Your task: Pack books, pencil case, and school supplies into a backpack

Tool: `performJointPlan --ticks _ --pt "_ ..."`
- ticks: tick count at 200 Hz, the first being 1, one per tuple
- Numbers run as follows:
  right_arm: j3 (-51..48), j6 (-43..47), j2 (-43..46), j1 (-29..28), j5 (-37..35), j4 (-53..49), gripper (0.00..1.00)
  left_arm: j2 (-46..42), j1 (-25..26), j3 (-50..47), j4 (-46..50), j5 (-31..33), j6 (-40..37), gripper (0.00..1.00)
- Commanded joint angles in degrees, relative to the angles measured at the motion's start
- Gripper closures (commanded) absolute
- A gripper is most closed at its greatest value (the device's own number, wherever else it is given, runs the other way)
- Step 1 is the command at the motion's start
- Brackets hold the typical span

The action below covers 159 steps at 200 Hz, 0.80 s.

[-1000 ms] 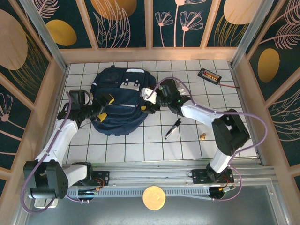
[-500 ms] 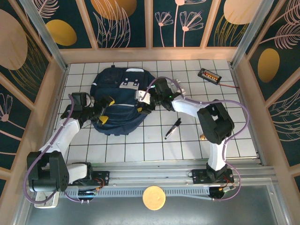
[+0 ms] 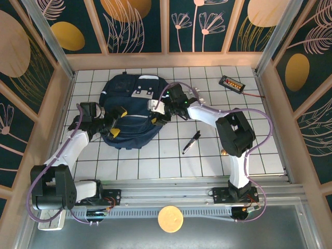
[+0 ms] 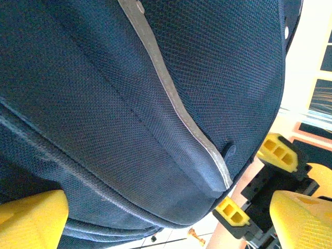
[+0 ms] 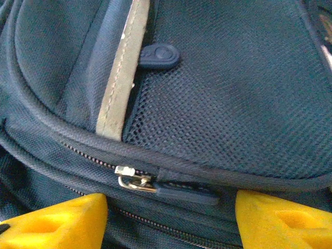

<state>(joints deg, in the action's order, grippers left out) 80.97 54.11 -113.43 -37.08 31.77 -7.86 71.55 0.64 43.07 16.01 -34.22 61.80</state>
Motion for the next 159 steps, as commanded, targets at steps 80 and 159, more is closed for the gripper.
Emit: performJointPlan --ticks 80,159 --pt "8.63 -0.1 -5.13 1.49 6.29 -11.68 0.28 0.24 -0.37 -1.05 -1.77 -1.05 0.28 0.01" --pt "5.16 -2.89 -5.31 0.6 5.5 -12.0 0.29 0.58 -0.38 -0.45 -1.33 -0.59 -0.16 0.01"
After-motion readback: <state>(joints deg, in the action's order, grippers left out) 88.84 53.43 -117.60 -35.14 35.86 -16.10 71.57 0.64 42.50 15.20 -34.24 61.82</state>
